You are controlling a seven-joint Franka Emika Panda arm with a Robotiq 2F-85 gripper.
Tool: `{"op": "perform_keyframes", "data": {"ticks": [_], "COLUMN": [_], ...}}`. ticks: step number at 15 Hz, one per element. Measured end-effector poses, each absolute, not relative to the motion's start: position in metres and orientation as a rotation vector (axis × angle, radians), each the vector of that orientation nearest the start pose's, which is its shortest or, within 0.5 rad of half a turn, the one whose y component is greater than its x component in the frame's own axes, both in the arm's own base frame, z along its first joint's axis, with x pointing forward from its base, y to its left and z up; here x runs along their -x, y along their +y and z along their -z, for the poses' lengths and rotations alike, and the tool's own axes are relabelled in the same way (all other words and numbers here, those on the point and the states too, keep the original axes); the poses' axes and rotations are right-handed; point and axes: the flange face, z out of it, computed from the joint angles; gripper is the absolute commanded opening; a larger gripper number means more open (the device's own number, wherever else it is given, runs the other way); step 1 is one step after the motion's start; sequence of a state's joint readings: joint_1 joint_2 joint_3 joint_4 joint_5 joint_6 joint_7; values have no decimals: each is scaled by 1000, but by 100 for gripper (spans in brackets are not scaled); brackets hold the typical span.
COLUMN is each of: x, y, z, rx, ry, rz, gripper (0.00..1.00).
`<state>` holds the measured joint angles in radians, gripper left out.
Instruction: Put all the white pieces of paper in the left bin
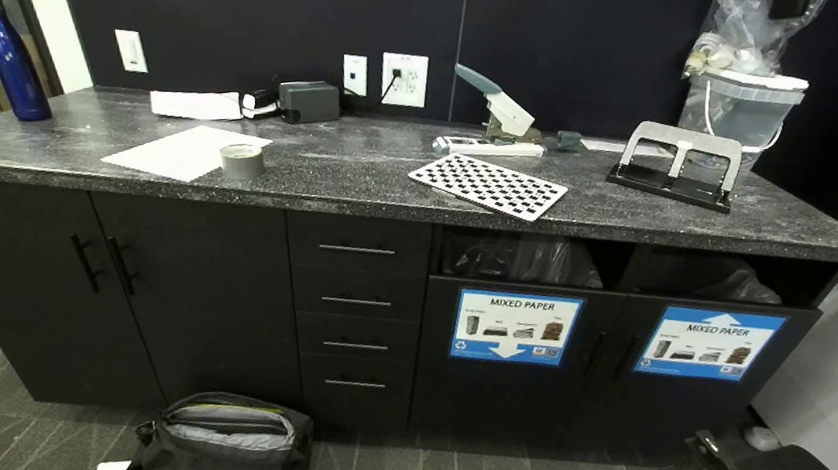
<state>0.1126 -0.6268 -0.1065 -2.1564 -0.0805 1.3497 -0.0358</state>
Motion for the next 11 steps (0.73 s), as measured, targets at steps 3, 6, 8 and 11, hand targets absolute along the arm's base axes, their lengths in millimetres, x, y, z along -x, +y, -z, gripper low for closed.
{"op": "perform_keyframes", "data": {"ticks": [3, 6, 8, 11], "x": [-330, -331, -331, -332], "y": [-12, -10, -12, -14], "z": [-613, -603, -595, -589], "rx": [3045, 3005, 3000, 2998], "ry": [-33, -20, -15, -7], "rz": [-272, -288, -303, -322], "gripper": [100, 100, 100, 100]}}
